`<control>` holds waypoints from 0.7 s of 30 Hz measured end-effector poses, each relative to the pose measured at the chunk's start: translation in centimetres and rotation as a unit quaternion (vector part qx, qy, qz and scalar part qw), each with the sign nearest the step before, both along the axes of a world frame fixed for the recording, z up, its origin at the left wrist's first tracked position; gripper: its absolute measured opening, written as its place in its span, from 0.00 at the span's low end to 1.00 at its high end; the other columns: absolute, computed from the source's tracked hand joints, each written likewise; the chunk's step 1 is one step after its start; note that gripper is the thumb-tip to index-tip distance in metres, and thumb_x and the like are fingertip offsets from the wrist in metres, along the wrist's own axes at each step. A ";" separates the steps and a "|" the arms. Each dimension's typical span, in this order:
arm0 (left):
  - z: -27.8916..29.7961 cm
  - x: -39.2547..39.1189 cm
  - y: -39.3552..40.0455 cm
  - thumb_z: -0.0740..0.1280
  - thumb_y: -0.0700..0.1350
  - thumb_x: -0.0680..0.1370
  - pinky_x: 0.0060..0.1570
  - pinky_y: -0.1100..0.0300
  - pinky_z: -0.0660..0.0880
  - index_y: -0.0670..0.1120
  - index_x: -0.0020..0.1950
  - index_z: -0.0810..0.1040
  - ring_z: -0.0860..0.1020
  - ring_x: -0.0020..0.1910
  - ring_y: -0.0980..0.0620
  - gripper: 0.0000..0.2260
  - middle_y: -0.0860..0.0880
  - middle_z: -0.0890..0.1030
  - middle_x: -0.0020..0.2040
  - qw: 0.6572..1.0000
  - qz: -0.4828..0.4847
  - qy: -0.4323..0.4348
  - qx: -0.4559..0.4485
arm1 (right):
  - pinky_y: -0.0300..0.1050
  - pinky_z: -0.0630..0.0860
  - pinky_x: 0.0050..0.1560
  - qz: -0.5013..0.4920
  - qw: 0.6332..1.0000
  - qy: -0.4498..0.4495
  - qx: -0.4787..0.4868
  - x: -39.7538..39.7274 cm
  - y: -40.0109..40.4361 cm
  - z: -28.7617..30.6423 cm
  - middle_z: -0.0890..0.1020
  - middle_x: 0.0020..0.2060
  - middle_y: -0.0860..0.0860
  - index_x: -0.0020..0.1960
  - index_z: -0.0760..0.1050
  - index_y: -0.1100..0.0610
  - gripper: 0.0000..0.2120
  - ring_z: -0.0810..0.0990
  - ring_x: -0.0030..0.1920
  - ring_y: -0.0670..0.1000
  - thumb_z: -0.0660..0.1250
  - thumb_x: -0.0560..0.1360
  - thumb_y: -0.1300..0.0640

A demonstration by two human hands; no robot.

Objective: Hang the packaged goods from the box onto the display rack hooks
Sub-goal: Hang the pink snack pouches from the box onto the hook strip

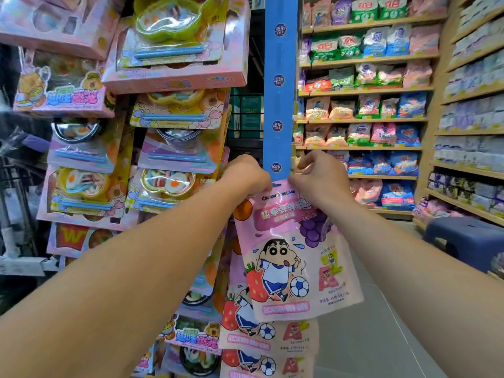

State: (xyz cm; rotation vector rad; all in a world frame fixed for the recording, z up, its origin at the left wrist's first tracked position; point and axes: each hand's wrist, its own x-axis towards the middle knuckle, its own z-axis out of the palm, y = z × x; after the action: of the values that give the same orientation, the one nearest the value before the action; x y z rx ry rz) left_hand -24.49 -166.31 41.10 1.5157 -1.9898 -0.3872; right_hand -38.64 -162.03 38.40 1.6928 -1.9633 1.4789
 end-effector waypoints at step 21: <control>-1.6 0.2 0.1 0.78 0.51 0.67 0.31 0.62 0.72 0.47 0.41 0.77 0.80 0.40 0.50 0.13 0.49 0.81 0.42 0.983 0.020 0.111 -0.144 | 0.43 0.69 0.42 -0.022 0.994 -0.099 0.033 -0.2 0.1 0.3 0.79 0.39 0.47 0.35 0.72 0.50 0.11 0.78 0.46 0.53 0.74 0.70 0.52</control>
State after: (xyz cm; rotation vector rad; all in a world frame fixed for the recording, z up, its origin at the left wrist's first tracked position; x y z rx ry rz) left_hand -24.31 -166.22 39.48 1.2709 -1.7521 -0.2277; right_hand -38.85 -161.96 38.66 1.5701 -2.1562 1.6401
